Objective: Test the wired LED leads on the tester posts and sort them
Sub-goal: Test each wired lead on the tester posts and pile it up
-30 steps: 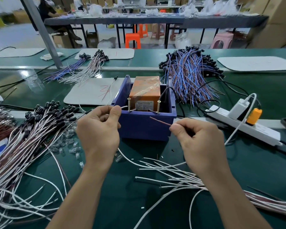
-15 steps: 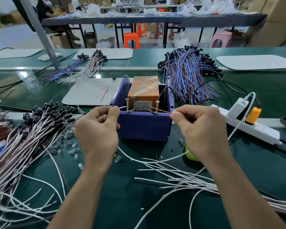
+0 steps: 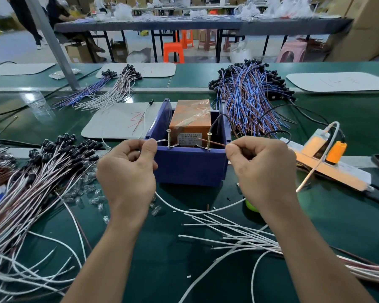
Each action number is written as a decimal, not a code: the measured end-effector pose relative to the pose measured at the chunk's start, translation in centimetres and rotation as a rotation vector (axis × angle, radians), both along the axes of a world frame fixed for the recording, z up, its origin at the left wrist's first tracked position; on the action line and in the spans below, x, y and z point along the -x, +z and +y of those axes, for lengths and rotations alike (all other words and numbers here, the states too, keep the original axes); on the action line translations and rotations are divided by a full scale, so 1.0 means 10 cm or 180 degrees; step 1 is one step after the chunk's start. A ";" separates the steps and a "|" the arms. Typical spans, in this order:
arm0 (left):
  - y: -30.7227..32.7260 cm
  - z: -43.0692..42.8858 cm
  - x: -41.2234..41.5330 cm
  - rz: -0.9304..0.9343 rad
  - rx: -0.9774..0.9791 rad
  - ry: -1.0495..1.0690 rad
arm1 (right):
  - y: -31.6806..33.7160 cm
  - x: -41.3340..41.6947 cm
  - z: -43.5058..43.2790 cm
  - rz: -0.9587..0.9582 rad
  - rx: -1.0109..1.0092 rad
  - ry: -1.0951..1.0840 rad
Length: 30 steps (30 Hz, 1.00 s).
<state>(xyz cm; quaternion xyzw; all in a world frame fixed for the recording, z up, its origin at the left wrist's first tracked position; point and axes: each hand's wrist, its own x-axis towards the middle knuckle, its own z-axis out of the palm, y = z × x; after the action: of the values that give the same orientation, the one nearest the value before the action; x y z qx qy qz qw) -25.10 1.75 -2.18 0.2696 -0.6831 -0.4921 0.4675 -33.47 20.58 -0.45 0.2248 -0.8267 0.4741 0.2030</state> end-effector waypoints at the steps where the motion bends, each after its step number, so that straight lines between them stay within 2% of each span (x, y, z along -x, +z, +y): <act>1: 0.00 0.00 0.00 -0.0006 0.0000 0.0000 | 0.00 -0.01 0.00 0.0035 0.0007 -0.0037; 7: 0.01 0.02 -0.01 -0.0038 -0.0010 0.0010 | 0.02 -0.05 -0.02 0.0164 -0.0107 -0.0106; 13: 0.05 0.04 -0.14 0.0093 0.0019 0.0089 | 0.06 -0.25 0.12 -0.0101 -0.0357 0.0104; 18: 0.20 0.22 -0.31 0.0757 -0.0165 -0.0408 | 0.05 -0.58 0.33 -0.0945 -0.1347 0.0840; 21: 0.29 0.28 -0.33 0.0833 -0.0566 -0.0363 | -0.01 -0.76 0.51 -0.1310 -0.2003 0.1123; 23: 0.34 0.31 -0.33 0.0727 -0.1024 -0.0310 | -0.04 -0.90 0.62 -0.1075 -0.2502 0.0992; 26: 0.40 0.35 -0.32 0.0625 -0.1865 -0.0554 | -0.05 -1.03 0.80 -0.0017 -0.3058 0.0667; 28: 0.38 0.42 -0.30 0.0593 -0.2376 -0.0973 | -0.01 -1.07 1.00 0.0099 -0.3045 0.0312; 30: 0.31 0.57 -0.27 0.0268 -0.2445 -0.1341 | 0.01 -1.05 1.25 0.0031 -0.3137 -0.0049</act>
<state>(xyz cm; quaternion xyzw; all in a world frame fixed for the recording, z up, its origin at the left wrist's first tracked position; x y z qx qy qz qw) -22.42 7.45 0.95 0.2584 -0.4710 -0.8055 0.2502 -22.98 33.03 -0.37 0.2901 -0.9533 0.0241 0.0799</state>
